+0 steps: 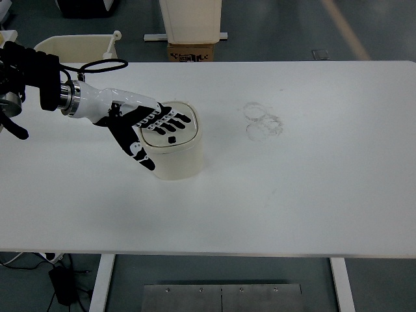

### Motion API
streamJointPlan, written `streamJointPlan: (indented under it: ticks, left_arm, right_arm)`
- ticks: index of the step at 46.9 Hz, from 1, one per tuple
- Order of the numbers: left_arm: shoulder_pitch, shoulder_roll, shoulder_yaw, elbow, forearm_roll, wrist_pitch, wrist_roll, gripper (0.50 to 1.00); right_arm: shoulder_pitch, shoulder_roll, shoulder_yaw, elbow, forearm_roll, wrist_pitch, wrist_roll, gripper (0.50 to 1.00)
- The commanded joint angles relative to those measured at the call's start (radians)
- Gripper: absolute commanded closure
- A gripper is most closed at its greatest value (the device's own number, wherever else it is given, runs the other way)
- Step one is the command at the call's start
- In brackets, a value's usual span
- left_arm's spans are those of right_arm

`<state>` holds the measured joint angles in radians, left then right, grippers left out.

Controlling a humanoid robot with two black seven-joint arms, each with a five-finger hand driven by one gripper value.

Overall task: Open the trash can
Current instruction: 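Press the left hand's fingers down on the trash can lid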

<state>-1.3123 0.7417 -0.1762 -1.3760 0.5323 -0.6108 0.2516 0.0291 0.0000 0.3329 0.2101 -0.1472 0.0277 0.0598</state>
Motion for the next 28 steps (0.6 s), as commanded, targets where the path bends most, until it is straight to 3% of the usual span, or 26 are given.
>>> streamJointPlan:
  ticks: [1,28]
  left_arm:
    - [-0.001,-0.008,0.000,0.000,0.000,0.000,0.000,0.500]
    - [0.010,-0.033,0.000,0.002,0.000,0.000,-0.002,0.500]
  right_arm:
    - [0.000,0.000,0.000,0.000,0.000,0.000,0.000,0.507]
    - [0.000,0.000,0.000,0.000,0.000,0.000,0.000,0.507]
